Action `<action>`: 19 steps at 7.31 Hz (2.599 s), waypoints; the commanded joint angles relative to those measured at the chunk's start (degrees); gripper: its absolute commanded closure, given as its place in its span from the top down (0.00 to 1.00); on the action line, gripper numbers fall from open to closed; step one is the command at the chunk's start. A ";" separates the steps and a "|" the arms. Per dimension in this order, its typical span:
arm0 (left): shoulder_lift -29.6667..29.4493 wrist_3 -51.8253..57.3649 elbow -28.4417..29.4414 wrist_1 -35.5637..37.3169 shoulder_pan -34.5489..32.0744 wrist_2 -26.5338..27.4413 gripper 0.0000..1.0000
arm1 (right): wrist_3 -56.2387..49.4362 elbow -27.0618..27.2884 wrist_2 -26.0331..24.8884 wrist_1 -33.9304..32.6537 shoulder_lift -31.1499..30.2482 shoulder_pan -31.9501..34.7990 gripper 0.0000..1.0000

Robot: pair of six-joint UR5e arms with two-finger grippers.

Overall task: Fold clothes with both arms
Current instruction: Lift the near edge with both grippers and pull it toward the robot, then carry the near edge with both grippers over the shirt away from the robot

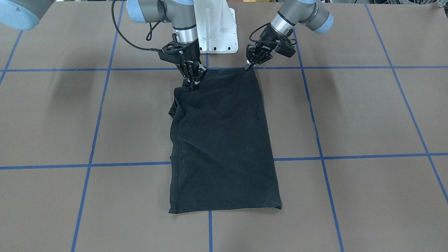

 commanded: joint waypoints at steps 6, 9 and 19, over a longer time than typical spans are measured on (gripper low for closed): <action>0.26 0.11 -20.80 15.75 1.55 -7.16 0.00 | 0.51 31.08 -2.87 -17.89 -11.76 -11.85 0.00; -12.75 4.04 -9.84 23.09 -6.17 -7.27 0.00 | -1.41 24.08 -2.35 -17.80 -5.99 -3.07 0.00; -23.68 14.08 12.34 22.74 -18.41 -7.62 0.00 | -6.17 -7.83 2.40 -11.25 12.41 12.24 0.00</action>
